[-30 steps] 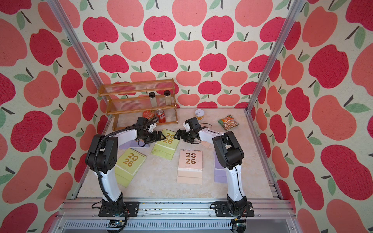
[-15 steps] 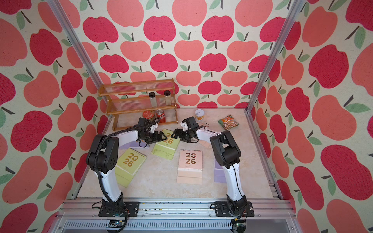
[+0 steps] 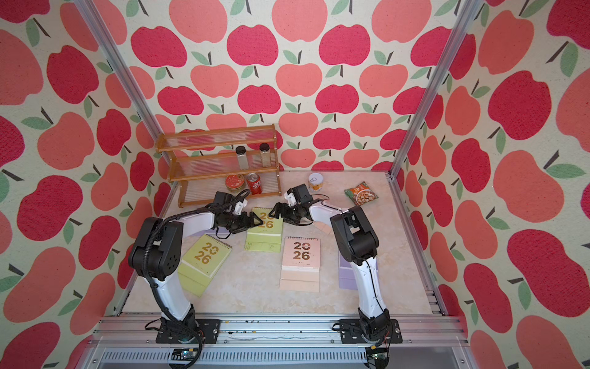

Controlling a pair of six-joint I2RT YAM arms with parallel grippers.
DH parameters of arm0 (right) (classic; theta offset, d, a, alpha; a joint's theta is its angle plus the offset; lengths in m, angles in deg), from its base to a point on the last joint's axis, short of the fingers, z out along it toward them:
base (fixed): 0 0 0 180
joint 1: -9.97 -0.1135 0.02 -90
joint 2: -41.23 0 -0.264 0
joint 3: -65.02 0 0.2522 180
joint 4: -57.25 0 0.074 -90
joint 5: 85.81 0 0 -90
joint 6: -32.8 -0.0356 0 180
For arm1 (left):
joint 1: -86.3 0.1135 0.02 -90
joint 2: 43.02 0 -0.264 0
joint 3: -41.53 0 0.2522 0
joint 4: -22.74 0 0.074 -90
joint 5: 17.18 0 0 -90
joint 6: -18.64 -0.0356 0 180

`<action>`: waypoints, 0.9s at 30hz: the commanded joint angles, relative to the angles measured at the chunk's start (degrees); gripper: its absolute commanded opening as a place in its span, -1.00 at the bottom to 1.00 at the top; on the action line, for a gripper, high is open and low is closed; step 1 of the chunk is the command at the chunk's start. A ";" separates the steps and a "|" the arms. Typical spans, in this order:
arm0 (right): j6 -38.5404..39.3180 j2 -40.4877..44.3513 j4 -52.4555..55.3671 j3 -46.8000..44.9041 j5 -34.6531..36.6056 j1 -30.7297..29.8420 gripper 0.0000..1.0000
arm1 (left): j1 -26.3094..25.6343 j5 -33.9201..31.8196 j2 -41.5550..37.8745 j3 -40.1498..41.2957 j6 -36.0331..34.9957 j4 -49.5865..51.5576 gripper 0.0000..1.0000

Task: Stack the calendars
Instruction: Pick up the calendar at the center of the board.

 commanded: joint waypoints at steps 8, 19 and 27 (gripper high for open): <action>-1.88 -2.04 0.06 -0.61 -3.09 -1.24 0.76 | 1.06 5.88 -5.73 0.90 1.55 -2.45 0.75; -1.90 -2.20 -1.67 -1.01 -4.40 -1.28 0.75 | 1.15 9.12 -7.24 2.27 1.03 -3.49 0.32; -1.56 -1.78 -2.65 -1.43 -5.26 -1.29 0.73 | 1.17 9.91 -7.20 2.10 0.31 -2.63 -0.08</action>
